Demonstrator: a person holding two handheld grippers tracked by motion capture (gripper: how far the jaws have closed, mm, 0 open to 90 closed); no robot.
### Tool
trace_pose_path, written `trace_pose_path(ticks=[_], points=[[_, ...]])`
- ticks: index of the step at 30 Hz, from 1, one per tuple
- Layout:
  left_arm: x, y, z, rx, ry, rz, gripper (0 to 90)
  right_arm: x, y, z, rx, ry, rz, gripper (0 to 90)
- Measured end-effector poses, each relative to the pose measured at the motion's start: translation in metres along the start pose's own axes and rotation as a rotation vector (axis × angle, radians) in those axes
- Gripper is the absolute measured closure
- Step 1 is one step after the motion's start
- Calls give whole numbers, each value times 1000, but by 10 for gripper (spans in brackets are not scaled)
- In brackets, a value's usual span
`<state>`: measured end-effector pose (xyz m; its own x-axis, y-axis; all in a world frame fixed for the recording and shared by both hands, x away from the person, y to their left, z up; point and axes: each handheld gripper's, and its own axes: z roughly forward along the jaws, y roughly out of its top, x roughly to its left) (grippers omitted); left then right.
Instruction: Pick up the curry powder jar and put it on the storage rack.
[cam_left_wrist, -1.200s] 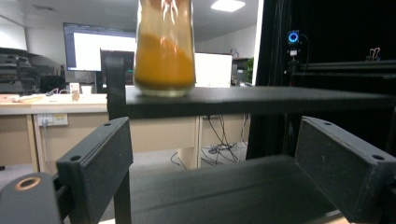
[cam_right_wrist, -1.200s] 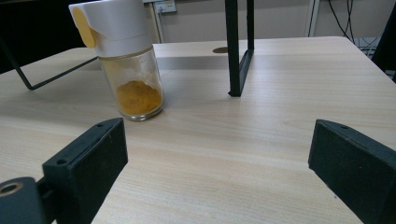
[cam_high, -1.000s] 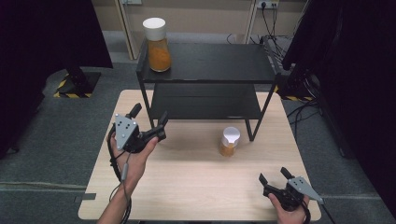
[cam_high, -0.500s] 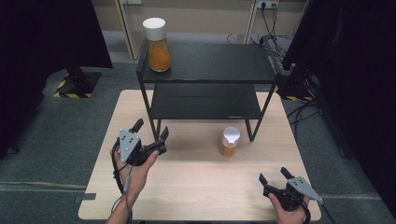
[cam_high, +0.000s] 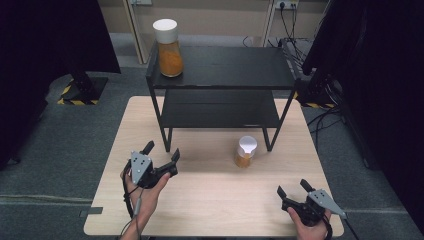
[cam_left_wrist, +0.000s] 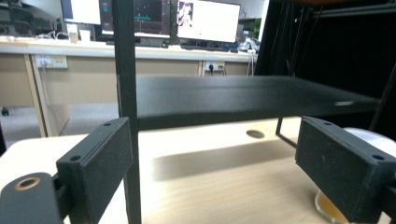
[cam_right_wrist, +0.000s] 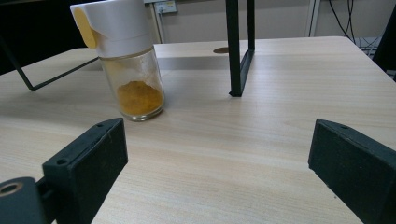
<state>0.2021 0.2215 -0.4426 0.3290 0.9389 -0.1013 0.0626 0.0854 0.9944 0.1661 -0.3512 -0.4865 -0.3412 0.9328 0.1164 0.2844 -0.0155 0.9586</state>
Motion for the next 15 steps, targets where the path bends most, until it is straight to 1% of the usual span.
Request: trace_pose_path(ticks=[3,8,15], points=[[1,-8,1,30,-3,11,106,0,0,0,-1,0,-1,48],[5,-19,2,55,-6,11,105,0,0,0,0,0,-1,48],[6,-36,2,64,-4,2,103,1,0,0,3,2,-6,48]])
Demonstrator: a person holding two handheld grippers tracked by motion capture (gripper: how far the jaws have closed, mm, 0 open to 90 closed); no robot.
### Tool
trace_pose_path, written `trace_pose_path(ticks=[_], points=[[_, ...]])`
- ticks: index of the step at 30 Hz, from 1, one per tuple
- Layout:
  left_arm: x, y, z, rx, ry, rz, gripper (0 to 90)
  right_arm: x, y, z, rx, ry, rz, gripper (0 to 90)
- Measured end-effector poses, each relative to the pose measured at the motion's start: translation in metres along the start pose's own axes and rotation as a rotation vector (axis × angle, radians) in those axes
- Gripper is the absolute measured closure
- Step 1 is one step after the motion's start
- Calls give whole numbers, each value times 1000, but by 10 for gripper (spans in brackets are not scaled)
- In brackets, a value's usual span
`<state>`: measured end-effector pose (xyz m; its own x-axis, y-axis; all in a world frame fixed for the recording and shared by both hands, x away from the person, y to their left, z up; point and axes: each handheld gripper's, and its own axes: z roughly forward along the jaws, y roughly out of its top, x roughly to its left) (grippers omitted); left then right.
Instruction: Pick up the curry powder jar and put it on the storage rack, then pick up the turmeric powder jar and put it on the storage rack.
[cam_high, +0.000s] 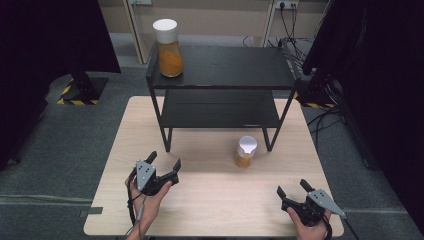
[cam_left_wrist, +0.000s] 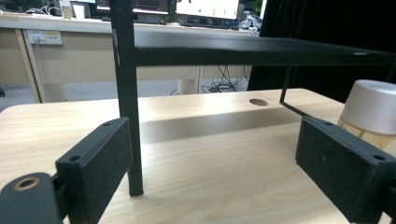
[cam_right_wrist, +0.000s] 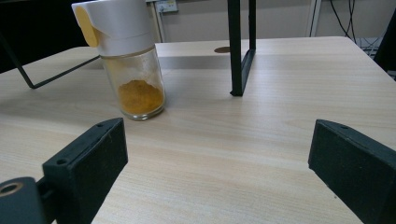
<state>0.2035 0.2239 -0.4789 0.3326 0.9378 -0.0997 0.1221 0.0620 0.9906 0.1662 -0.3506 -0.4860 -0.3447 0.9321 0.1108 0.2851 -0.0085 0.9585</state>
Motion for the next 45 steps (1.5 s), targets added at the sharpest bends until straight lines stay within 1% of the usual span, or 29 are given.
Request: trace_pose_path(ticks=[7,9,11,17,18,23,30,35,40,45], points=[[1,-17,3,25,1,-3,104,0,0,0,2,1,-4,48],[2,-20,4,38,0,-19,104,0,0,0,2,1,-5,48],[1,-23,5,49,6,-13,104,1,1,0,4,1,-6,48],[-1,-31,9,80,2,1,104,1,1,0,5,3,-6,48],[0,-30,9,85,0,7,103,1,1,0,5,3,-7,48],[-1,-32,8,76,-10,20,103,1,1,0,4,2,-5,48],[-1,-32,8,75,-8,11,100,1,0,0,2,1,-1,48],[-1,-32,8,75,-11,23,98,1,0,0,0,2,4,48],[-1,-32,8,79,-13,24,97,0,1,1,8,5,14,47],[-1,-32,8,78,-16,29,98,0,2,1,10,4,6,46]])
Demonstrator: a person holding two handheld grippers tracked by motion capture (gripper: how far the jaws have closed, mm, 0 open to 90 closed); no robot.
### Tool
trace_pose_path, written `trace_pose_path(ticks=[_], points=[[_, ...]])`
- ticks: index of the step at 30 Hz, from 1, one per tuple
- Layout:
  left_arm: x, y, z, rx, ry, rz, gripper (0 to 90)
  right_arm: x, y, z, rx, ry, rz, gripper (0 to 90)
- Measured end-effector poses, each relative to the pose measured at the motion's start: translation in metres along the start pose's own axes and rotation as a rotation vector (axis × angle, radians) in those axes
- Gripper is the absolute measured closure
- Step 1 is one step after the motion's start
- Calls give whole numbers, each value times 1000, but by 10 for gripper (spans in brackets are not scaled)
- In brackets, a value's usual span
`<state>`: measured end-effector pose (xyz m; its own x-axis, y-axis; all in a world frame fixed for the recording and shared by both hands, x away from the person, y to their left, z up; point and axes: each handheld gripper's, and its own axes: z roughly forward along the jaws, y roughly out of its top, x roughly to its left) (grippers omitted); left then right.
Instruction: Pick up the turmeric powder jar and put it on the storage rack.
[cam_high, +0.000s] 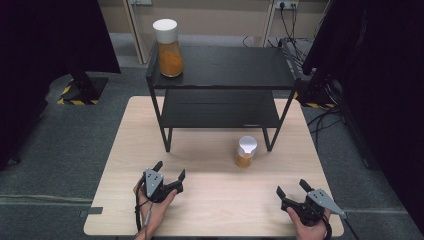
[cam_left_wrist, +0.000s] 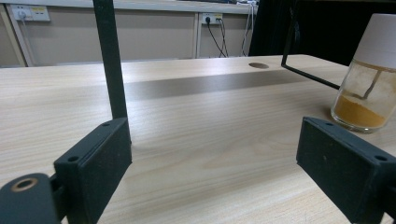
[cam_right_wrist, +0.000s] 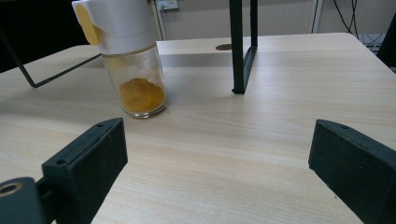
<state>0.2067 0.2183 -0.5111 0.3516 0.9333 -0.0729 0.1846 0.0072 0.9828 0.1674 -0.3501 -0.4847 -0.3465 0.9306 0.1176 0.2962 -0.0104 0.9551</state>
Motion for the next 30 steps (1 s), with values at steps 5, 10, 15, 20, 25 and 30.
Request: trace_pose_path(ticks=[5,10,15,20,25,30], points=[[0,2,1,9,-1,-1,94,0,1,0,6,3,1,46],[0,2,1,8,-1,-3,92,8,9,3,5,34,-51,45],[-1,1,1,7,0,5,93,19,22,14,-15,82,-78,45],[0,2,1,8,-1,0,92,31,34,29,-14,105,-90,45],[-1,1,1,7,0,1,92,43,45,46,-11,121,-104,45],[0,1,1,8,-2,-3,91,51,52,66,6,122,-114,45]])
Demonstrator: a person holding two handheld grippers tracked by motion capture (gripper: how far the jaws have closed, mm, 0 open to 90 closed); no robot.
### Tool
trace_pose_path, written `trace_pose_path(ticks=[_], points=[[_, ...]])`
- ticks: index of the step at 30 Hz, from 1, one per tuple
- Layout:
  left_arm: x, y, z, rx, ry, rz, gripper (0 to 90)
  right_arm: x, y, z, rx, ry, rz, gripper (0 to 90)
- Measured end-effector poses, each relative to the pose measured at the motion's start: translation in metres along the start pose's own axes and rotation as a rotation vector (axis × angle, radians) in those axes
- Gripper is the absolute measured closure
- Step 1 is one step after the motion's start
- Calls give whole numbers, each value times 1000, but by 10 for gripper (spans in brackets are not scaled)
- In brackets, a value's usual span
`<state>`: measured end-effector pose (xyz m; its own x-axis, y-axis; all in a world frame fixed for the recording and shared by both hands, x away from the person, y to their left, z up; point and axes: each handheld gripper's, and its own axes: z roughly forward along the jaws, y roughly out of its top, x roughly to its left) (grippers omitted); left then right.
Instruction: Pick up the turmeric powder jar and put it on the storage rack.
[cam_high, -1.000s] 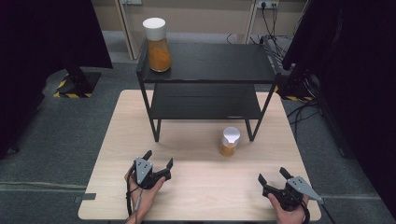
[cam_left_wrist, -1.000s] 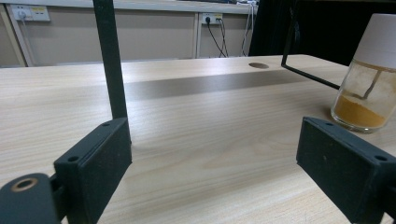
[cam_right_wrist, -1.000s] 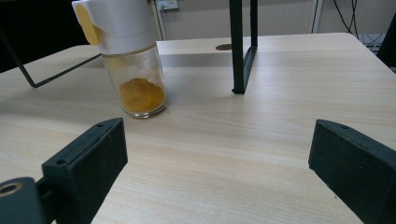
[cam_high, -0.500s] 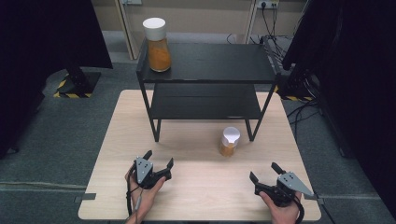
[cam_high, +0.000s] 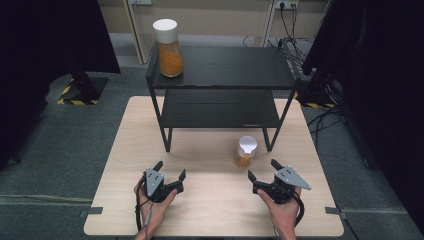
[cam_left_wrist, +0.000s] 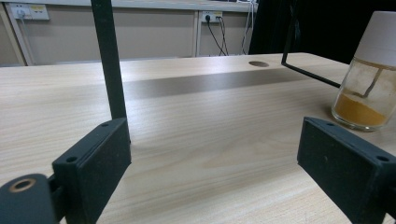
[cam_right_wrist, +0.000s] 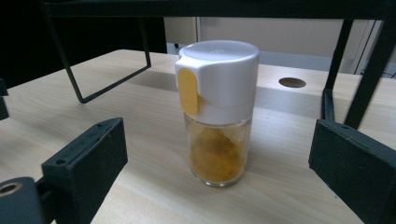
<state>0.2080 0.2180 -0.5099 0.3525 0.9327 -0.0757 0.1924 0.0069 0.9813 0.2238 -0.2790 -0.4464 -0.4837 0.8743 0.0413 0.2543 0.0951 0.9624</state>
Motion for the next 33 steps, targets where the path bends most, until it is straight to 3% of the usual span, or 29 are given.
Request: trace_pose_path(ticks=[9,13,24,33], points=[[0,-1,-1,-3,1,-1,89,2,7,41,39,5,44,50],[1,0,0,0,-1,-5,88,5,7,54,55,-13,39,57],[0,0,0,-1,0,-3,88,10,10,77,78,-44,35,122],[1,0,0,0,-3,0,88,16,4,85,64,-75,40,179]])
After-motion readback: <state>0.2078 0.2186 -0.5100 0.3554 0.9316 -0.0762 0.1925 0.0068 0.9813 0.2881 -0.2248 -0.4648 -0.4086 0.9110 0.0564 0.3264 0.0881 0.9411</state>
